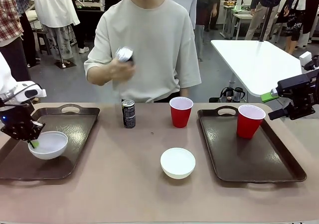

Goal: Prepare tableware on both trays.
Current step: Pick up a Picnic Bowl from the table and place it on a Handle tray.

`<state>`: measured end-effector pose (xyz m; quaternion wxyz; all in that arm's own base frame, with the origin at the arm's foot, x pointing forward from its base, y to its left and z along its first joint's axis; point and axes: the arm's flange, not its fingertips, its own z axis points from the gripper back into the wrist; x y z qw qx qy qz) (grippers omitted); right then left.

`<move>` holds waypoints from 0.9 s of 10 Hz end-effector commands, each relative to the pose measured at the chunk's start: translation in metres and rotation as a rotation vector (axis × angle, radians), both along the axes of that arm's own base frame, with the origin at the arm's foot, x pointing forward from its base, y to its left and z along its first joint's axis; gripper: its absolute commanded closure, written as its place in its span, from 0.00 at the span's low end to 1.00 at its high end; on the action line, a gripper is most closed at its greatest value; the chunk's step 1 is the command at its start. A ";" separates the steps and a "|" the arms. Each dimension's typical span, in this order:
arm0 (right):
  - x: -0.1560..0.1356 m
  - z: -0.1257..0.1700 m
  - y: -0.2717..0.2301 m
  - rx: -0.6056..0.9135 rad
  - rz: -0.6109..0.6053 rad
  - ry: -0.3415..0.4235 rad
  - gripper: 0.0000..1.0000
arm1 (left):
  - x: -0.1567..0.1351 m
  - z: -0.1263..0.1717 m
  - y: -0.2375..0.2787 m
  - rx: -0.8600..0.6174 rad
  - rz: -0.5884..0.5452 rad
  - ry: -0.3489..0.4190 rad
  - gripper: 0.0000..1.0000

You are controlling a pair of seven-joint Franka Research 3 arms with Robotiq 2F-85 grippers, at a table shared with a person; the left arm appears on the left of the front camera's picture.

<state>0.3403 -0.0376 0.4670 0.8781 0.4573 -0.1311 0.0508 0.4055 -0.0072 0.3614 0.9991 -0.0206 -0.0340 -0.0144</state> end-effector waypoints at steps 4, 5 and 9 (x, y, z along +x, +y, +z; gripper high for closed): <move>0.003 0.000 0.001 0.028 -0.003 -0.005 0.00 | -0.091 0.068 -0.006 0.010 -0.059 -0.040 0.96; 0.003 0.000 0.001 0.028 -0.003 -0.005 0.00 | -0.090 0.068 0.000 0.010 -0.025 -0.016 0.96; 0.003 0.000 0.001 0.028 -0.003 -0.005 0.00 | -0.086 0.065 0.001 0.014 -0.021 -0.004 0.96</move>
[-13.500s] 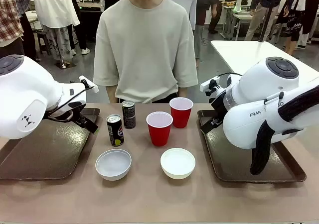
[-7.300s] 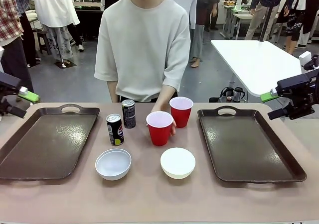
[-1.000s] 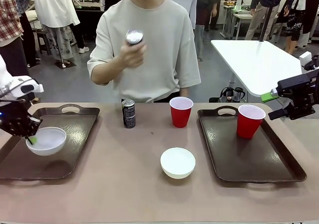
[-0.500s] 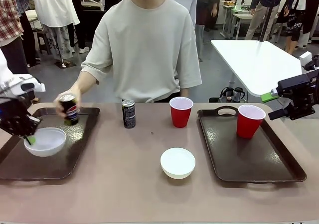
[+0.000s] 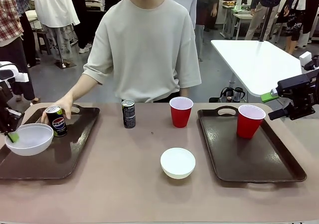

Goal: Prepare tableware on both trays.
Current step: Pick up a Picnic Bowl from the table and place it on a Handle tray.

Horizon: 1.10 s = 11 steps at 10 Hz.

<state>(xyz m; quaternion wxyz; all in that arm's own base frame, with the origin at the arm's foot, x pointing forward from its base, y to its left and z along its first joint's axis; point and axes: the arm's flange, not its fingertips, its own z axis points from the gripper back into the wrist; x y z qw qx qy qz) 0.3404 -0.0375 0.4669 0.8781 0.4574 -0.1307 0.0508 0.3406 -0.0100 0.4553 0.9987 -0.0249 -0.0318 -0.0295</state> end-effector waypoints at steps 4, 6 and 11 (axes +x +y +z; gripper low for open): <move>0.003 0.000 0.001 0.028 -0.004 -0.005 0.00 | -0.001 -0.039 -0.001 0.019 0.022 -0.036 0.96; 0.003 0.000 0.001 0.028 -0.004 -0.005 0.00 | 0.038 -0.067 -0.010 0.019 0.019 -0.040 0.96; 0.003 0.000 0.001 0.028 -0.004 -0.005 0.00 | 0.077 -0.109 -0.024 0.009 -0.004 -0.017 0.93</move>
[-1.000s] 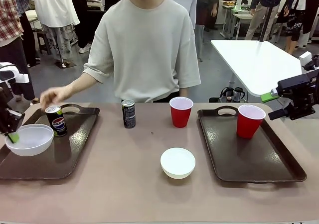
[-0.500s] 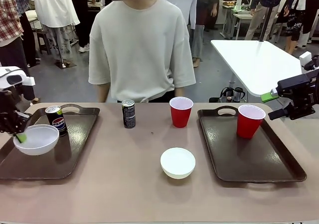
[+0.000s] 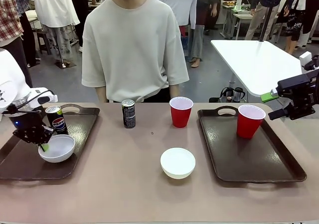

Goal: Prepare tableware on both trays.
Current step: Pick up a Picnic Bowl from the table and place it on a Handle tray.

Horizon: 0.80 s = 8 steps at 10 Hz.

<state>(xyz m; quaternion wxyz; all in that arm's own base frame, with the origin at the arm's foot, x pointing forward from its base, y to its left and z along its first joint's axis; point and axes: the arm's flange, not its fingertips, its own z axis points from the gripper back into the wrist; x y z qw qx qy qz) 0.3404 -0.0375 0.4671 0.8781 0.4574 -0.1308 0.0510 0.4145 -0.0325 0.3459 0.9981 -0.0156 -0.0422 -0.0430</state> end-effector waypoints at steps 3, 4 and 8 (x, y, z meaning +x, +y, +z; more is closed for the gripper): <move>0.003 0.000 0.001 0.028 -0.004 -0.005 0.00 | -0.004 0.007 0.000 -0.006 0.033 0.013 0.00; 0.003 0.000 0.001 0.028 -0.004 -0.005 0.00 | -0.009 0.011 -0.004 -0.002 0.032 0.021 0.13; 0.003 0.000 0.001 0.028 -0.004 -0.005 0.00 | -0.046 0.055 -0.013 0.000 -0.052 0.053 0.36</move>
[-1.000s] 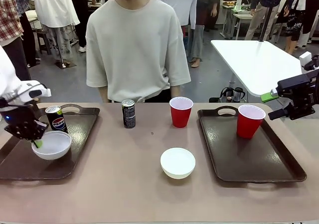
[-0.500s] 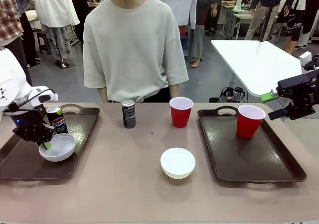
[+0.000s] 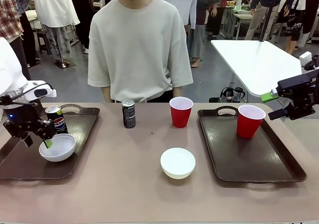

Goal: Prepare tableware on both trays.
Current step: Pick up a Picnic Bowl from the table and place it on a Handle tray.

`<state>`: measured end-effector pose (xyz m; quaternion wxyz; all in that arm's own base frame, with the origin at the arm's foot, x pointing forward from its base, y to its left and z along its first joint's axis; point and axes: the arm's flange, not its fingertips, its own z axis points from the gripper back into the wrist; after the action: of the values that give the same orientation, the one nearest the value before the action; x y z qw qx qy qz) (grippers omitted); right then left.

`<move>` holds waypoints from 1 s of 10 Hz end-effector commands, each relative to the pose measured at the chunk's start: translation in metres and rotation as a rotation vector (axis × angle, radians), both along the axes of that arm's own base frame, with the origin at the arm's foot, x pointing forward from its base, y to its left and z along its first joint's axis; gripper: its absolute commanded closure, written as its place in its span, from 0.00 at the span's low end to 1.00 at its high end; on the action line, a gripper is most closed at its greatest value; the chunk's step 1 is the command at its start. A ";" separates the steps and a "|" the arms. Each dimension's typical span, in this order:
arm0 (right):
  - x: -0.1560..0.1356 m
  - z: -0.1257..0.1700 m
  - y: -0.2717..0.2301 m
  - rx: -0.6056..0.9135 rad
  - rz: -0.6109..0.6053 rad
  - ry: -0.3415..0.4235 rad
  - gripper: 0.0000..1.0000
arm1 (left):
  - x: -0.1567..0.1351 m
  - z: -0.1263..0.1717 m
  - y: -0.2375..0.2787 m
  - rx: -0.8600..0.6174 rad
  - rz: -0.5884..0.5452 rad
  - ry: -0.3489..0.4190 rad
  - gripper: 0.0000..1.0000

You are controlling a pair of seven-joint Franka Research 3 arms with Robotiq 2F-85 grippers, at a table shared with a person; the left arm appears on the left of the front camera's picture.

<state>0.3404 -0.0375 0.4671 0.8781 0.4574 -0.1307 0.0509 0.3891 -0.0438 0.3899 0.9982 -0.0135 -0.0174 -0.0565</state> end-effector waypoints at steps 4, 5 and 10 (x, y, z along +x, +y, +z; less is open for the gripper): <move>0.003 0.000 0.001 0.028 -0.004 -0.005 0.00 | -0.042 0.068 -0.005 -0.297 -0.230 0.116 0.08; 0.003 0.000 0.001 0.028 -0.004 -0.005 0.00 | -0.043 0.075 0.001 -0.445 -0.265 0.091 0.08; 0.003 0.000 0.001 0.028 -0.004 -0.005 0.00 | -0.062 0.078 0.073 -1.086 -0.065 -0.113 0.08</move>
<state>0.3404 -0.0376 0.4671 0.8782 0.4574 -0.1306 0.0508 0.3361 0.0222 0.4762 0.8634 -0.4891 -0.0699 -0.1021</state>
